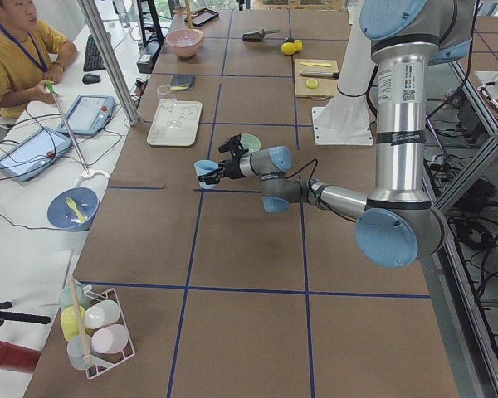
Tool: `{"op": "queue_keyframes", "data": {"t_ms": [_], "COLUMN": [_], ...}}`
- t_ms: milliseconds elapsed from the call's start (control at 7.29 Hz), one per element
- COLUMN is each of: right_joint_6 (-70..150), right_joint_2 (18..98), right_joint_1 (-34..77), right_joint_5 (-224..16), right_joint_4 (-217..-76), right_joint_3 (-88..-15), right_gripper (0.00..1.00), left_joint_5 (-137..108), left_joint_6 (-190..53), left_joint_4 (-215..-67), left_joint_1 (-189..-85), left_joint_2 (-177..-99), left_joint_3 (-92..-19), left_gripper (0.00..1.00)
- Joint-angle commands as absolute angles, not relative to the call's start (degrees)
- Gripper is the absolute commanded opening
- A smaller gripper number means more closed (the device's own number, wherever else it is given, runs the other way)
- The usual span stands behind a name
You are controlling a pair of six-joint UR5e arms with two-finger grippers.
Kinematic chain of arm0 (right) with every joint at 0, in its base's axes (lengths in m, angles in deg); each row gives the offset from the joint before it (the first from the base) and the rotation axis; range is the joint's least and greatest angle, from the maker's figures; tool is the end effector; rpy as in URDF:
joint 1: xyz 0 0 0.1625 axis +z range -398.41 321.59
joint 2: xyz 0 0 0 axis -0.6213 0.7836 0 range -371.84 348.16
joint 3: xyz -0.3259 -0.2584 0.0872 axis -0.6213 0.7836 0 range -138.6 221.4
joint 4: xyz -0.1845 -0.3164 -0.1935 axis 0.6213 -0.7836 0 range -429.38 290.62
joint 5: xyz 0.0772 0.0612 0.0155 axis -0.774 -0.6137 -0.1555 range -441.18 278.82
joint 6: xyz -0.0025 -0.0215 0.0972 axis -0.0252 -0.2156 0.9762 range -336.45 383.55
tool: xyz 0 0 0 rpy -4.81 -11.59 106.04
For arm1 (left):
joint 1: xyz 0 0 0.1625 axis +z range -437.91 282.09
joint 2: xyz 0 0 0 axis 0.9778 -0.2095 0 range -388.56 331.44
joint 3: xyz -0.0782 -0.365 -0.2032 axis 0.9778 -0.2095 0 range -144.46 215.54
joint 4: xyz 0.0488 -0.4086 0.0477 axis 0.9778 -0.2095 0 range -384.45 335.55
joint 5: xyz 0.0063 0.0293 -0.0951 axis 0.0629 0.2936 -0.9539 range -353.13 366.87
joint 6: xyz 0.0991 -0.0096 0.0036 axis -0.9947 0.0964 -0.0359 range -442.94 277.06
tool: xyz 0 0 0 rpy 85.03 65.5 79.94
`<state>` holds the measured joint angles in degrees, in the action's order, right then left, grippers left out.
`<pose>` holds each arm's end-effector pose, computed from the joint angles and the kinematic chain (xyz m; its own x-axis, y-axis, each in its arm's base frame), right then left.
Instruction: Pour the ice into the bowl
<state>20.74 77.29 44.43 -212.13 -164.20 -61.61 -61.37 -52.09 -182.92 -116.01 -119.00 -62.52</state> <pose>0.0055 -0.5021 0.5519 0.7297 -0.2444 0.6386 0.1591 0.9690 0.1890 0.2914 -0.4449 0.4532 0.8270 0.3648 -0.4277 0.2872 0.3799 0.8793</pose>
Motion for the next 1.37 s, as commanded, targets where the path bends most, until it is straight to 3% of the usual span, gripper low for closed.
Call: {"op": "queue_keyframes", "data": {"t_ms": [0, 1234], "right_joint_6": [20.74, 20.74], "right_joint_2": [78.08, 79.57], "right_joint_1": [44.47, 45.0], "right_joint_5": [-212.05, -212.05], "right_joint_4": [-164.13, -164.22], "right_joint_3": [-61.96, -62.92], "right_gripper": [1.0, 1.0], "left_joint_5": [-61.42, -31.91], "left_joint_6": [-52.17, -80.37], "left_joint_4": [-175.65, -171.97], "left_joint_1": [-115.79, -100.6], "left_joint_2": [-124.79, -127.15], "left_joint_3": [-62.72, -61.93], "left_gripper": [0.0, 0.0]}}
